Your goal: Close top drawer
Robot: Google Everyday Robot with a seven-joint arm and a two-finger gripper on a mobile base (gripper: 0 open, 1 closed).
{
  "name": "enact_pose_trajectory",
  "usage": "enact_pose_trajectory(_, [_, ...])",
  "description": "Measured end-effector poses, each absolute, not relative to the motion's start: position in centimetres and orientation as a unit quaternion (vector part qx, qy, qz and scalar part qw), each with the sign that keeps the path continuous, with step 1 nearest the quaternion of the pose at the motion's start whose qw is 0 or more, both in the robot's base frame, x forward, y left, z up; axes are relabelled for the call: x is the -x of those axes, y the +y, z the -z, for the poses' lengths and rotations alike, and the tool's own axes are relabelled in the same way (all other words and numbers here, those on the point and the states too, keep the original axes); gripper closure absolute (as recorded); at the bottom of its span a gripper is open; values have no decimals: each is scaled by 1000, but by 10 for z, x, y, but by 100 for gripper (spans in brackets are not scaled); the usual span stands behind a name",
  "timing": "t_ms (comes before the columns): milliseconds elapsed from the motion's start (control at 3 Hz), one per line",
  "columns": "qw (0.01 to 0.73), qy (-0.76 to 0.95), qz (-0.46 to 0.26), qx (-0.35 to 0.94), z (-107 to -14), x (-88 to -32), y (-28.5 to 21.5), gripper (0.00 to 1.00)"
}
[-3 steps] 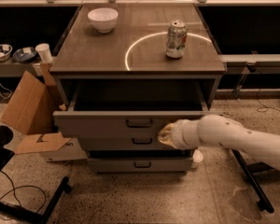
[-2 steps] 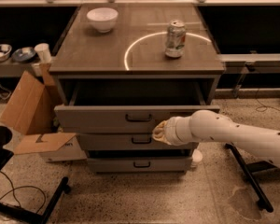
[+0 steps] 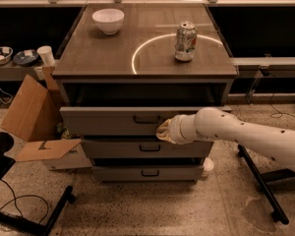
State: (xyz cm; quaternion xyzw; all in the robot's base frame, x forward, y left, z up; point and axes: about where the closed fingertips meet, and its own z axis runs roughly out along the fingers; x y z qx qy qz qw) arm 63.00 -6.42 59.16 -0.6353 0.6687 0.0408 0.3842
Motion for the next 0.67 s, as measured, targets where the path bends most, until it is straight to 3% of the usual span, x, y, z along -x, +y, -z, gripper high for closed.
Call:
enact_pose_trajectory(333, [390,662,-41,639,-593,-644,-57,100])
enact_pose_trajectory(667, [390,662,-41,639,-593,-644,-57,82])
